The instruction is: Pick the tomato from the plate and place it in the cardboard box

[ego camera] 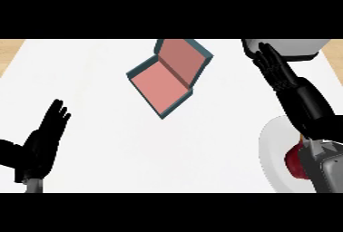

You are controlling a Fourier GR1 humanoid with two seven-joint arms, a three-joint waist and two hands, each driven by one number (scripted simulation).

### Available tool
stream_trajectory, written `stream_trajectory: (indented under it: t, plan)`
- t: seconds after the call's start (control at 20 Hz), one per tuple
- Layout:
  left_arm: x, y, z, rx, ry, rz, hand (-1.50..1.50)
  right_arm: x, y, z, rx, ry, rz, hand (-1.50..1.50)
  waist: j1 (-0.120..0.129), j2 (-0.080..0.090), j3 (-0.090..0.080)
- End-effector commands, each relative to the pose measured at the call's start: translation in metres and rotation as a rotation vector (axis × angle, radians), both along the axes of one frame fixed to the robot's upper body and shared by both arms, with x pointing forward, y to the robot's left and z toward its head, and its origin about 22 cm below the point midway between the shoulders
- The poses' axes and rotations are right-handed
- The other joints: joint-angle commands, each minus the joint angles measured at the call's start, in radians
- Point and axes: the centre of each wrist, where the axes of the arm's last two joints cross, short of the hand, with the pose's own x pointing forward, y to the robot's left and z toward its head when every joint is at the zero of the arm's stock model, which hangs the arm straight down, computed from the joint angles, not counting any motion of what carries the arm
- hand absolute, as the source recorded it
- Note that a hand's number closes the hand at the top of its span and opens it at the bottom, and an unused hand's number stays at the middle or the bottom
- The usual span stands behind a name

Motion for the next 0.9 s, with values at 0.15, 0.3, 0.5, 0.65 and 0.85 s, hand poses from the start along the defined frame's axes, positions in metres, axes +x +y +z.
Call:
stream_trajectory:
  t: [0.15,0.3,0.5,0.65,0.85]
  plan:
    - [0.001,0.029,0.002,0.209,-0.012,0.045,0.0,-0.021,-0.076,0.013,0.059,-0.3,-0.388,-1.5,-0.063,-0.026,0.031]
    - [-0.005,0.036,0.004,0.245,0.001,0.084,0.0,-0.039,-0.151,0.003,-0.388,-0.119,-0.749,-1.5,-0.164,-0.001,0.009]
    - [-0.01,0.018,-0.009,0.288,0.017,0.036,0.0,-0.065,-0.152,-0.045,0.046,-0.28,-1.151,-1.5,-0.087,-0.024,0.033]
    - [-0.007,0.011,-0.004,0.29,0.037,-0.017,0.0,-0.104,-0.162,-0.078,0.09,-0.373,-1.197,-1.5,-0.049,-0.026,0.031]
    - [0.003,-0.005,-0.009,0.286,0.025,-0.027,0.0,-0.155,-0.179,-0.101,-0.18,-0.258,-1.118,-1.5,-0.025,-0.021,0.027]
